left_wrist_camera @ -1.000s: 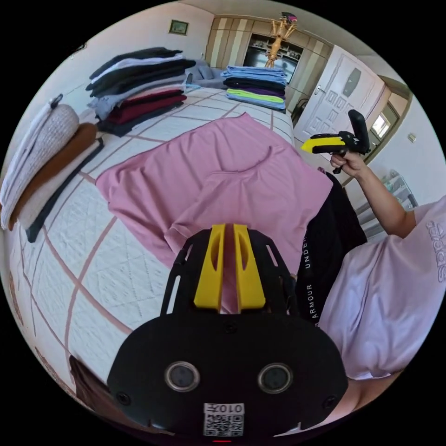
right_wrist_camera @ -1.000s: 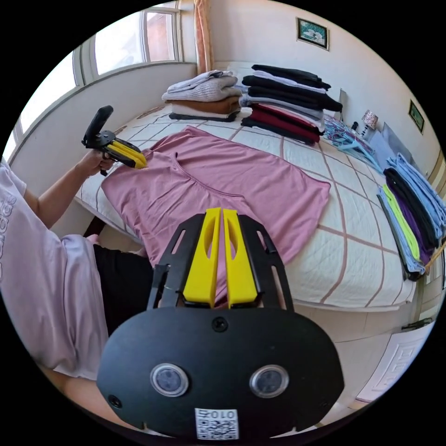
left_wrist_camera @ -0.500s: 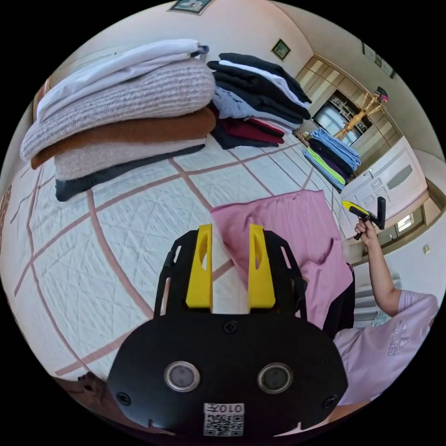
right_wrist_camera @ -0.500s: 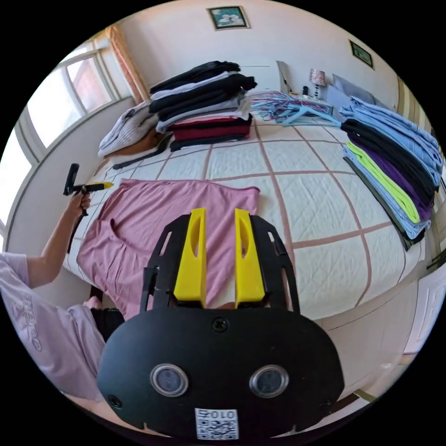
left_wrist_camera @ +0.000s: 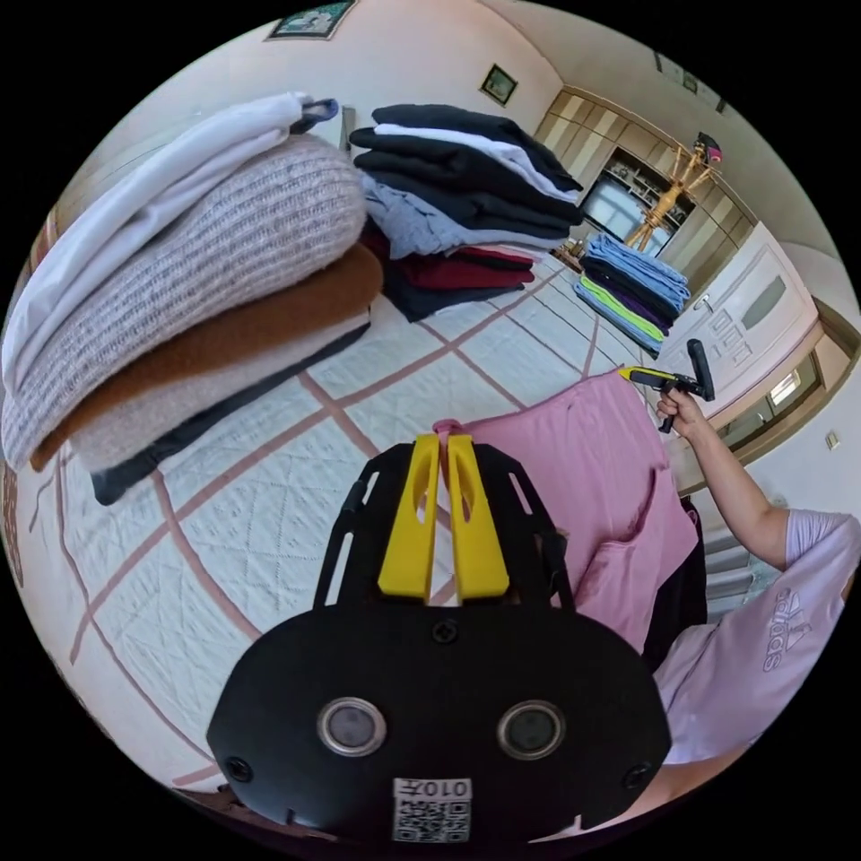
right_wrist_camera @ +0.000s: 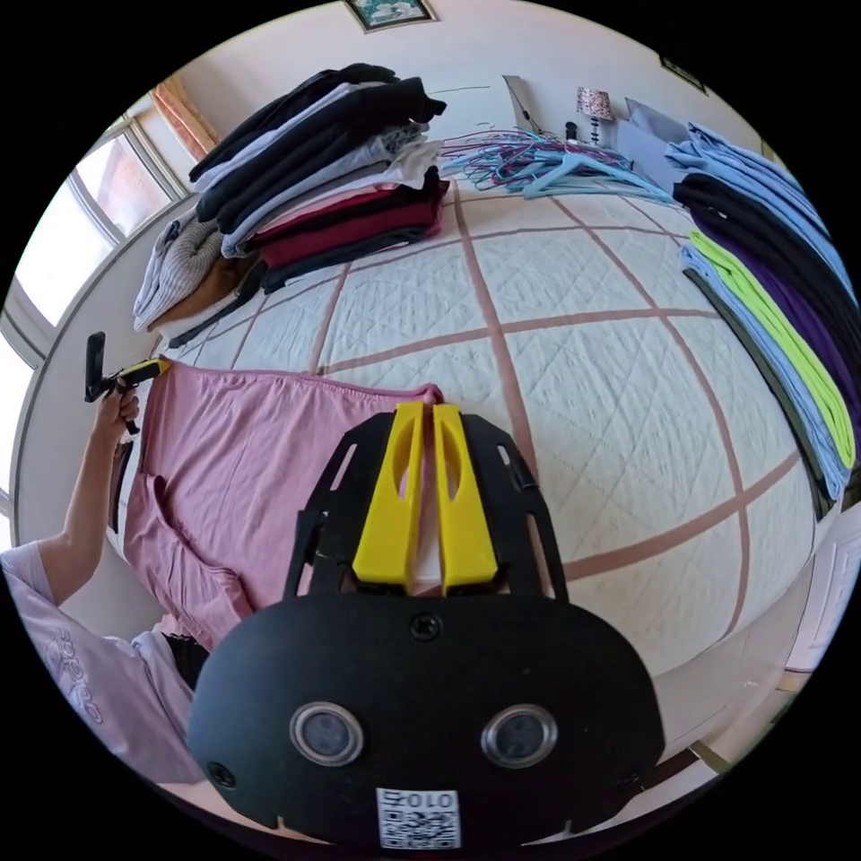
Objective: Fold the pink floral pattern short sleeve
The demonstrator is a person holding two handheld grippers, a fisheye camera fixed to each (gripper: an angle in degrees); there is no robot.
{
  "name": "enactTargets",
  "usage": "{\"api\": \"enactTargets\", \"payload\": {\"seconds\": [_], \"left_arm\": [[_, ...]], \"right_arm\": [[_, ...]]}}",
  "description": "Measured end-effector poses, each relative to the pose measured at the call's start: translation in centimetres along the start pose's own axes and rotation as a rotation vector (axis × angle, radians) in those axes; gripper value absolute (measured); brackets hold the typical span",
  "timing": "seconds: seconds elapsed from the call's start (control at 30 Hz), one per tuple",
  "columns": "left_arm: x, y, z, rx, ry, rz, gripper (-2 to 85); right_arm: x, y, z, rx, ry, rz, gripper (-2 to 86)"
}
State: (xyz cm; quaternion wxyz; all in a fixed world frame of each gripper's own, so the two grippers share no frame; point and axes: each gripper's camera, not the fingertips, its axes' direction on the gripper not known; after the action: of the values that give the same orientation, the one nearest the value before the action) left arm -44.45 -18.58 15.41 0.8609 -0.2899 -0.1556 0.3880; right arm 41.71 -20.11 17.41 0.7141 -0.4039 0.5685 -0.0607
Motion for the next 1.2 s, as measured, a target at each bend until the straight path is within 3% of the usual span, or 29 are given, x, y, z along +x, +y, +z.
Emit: {"api": "enactTargets", "payload": {"seconds": [0.17,0.33,0.6,0.77,0.93,1.07,1.2], "left_arm": [[-2.2,0.1,2.9,-0.142,0.057,-0.054,3.4],[-2.5,0.8,2.3,-0.078,0.130,-0.102,5.0],[1.8,0.1,2.2,-0.060,0.144,-0.052,1.2],[10.0,3.3,-6.6,0.155,0.199,0.289,0.2],[17.9,10.6,-14.5,0.239,0.216,0.618,0.0],[24.0,17.8,-15.3,0.142,0.221,0.797,0.0],[26.9,21.7,-13.8,0.064,0.205,0.814,0.0]], "right_arm": [[2.1,0.2,-0.1,-0.004,-0.055,0.022,6.7],[4.1,0.4,-0.5,0.001,-0.130,0.063,10.2],[2.8,1.8,-1.2,-0.032,-0.051,-0.021,4.2],[0.3,7.0,-7.5,0.078,-0.099,-0.232,4.1],[-1.6,17.6,-14.4,0.238,-0.167,-0.476,3.9],[0.1,26.2,-13.6,0.157,-0.194,-0.497,3.9],[1.8,31.0,-11.3,0.069,-0.195,-0.423,3.8]]}}
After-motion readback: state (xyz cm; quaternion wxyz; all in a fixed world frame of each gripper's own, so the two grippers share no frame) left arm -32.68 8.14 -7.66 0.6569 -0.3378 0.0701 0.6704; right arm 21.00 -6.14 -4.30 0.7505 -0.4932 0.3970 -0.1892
